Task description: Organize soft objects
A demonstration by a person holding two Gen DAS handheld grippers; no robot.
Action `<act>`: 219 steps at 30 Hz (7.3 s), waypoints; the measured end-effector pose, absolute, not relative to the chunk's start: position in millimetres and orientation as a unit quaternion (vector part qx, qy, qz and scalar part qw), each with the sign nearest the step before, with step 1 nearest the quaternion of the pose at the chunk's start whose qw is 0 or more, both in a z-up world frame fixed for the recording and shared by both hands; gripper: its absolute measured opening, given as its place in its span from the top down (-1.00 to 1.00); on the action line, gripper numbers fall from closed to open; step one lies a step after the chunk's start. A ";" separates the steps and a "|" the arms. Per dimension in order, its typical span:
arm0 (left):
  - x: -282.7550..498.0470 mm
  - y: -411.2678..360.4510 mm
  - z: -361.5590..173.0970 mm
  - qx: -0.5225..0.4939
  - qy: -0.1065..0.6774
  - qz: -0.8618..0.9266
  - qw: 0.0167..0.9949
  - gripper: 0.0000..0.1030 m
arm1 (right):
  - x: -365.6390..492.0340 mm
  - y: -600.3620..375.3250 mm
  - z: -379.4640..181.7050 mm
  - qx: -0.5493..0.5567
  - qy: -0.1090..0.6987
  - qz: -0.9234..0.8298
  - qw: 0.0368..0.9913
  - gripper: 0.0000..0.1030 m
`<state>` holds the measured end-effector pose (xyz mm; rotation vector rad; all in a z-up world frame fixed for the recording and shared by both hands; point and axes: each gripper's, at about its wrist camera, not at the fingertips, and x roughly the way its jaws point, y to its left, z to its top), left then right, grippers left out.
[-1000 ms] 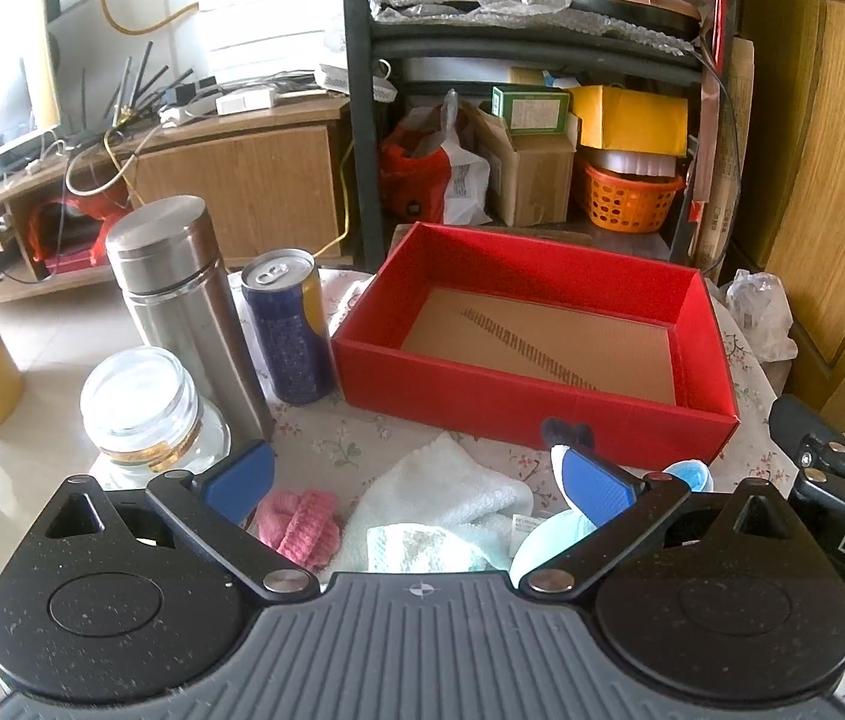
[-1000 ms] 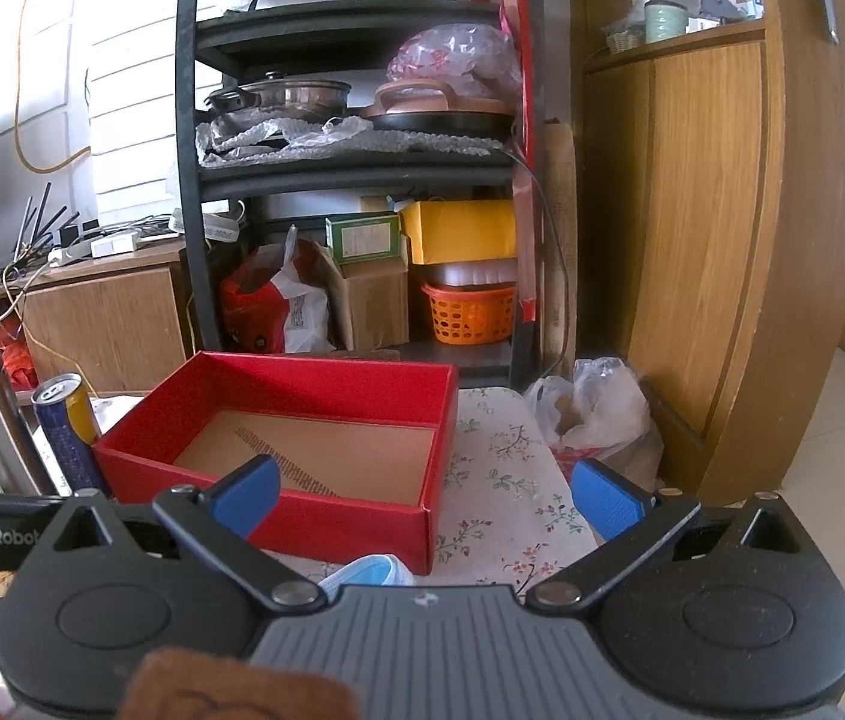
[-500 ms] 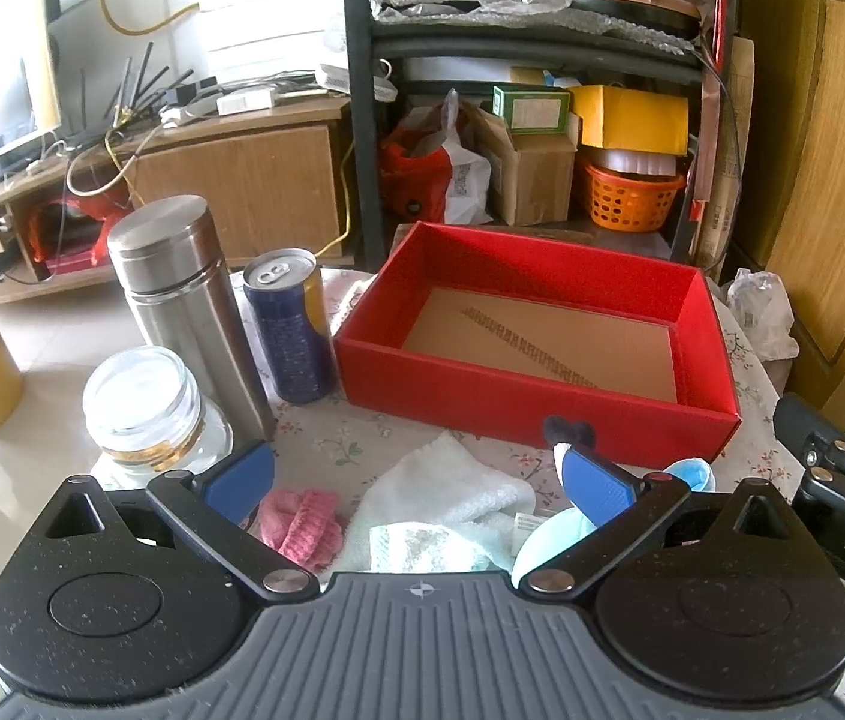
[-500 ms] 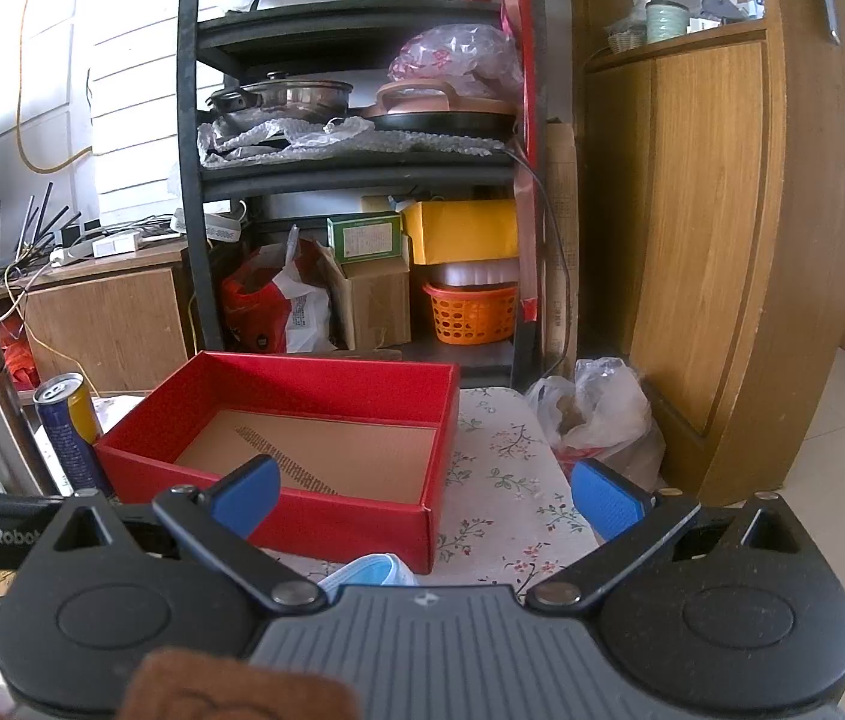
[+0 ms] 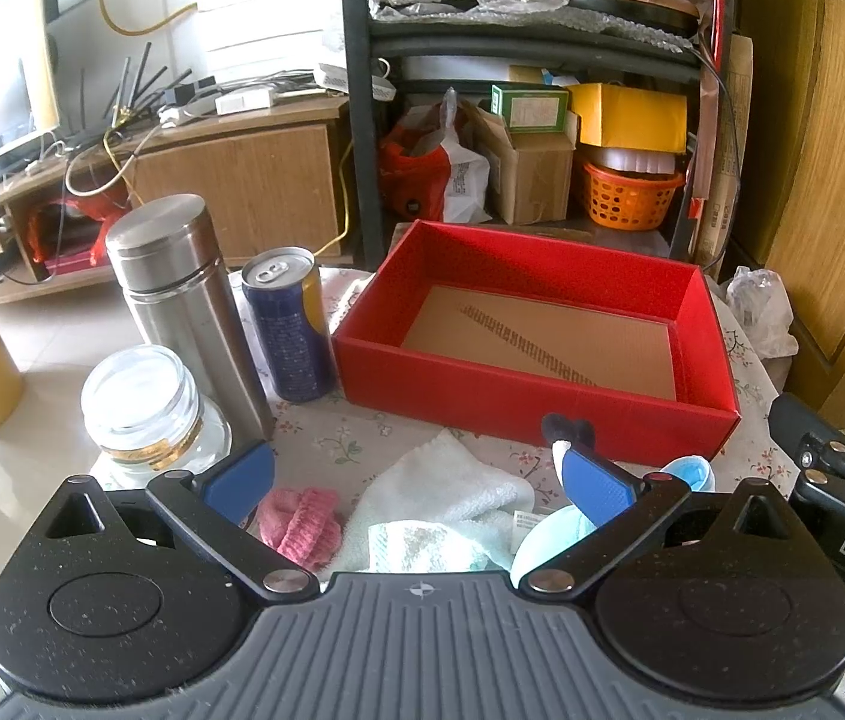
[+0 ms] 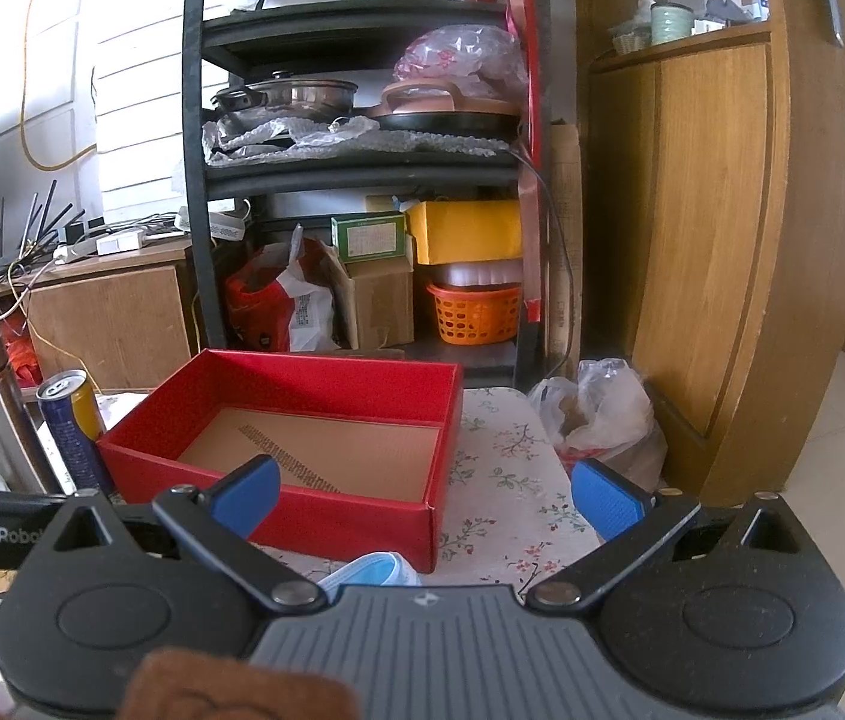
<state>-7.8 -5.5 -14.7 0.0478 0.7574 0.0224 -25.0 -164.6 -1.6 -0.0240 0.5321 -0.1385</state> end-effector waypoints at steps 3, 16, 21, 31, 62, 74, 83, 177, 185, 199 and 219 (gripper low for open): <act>-8.1 -5.5 -15.0 0.025 0.369 0.011 0.929 -0.89 | -24.1 -165.5 -1.7 -0.012 0.265 -0.068 0.962 -0.54; -29.7 17.2 -21.7 0.044 0.382 -0.005 0.923 -0.89 | -53.3 -180.7 -5.3 -0.024 0.320 -0.038 0.946 -0.53; -45.2 27.8 -27.8 0.048 0.390 -0.015 0.919 -0.89 | -89.5 -174.9 -19.7 -0.062 0.359 0.004 0.931 -0.53; -64.6 33.7 -33.8 0.048 0.408 -0.047 0.911 -0.89 | -111.4 -163.9 -44.5 -0.135 0.399 0.119 0.899 -0.53; -42.9 73.3 -41.9 -0.010 0.468 -0.092 0.879 -0.89 | -80.3 -157.2 -102.8 -0.158 0.553 0.265 0.774 0.15; -46.3 63.0 -79.0 0.104 0.494 -0.102 0.857 -0.88 | -68.8 -177.8 -85.5 0.023 0.530 0.259 0.807 0.13; -42.9 61.3 -109.2 0.150 0.515 -0.079 0.840 -0.39 | -64.6 -183.5 -83.9 0.026 0.535 0.262 0.803 0.12; 153.2 -14.0 -8.5 -0.026 0.367 -0.096 0.925 -0.27 | 131.4 -206.4 -1.7 0.154 0.295 0.131 0.934 0.11; 168.2 -11.6 -27.8 -0.027 0.389 -0.081 0.917 -0.29 | 149.9 -210.0 -29.2 0.158 0.336 0.118 0.921 0.11; 163.8 -15.1 -28.0 -0.016 0.392 -0.085 0.916 -0.70 | 154.8 -212.5 -38.2 0.150 0.361 0.092 0.916 -0.17; 123.9 -7.2 -18.3 -0.021 0.396 -0.084 0.914 -0.71 | 108.9 -219.8 -19.9 0.137 0.358 0.074 0.921 -0.17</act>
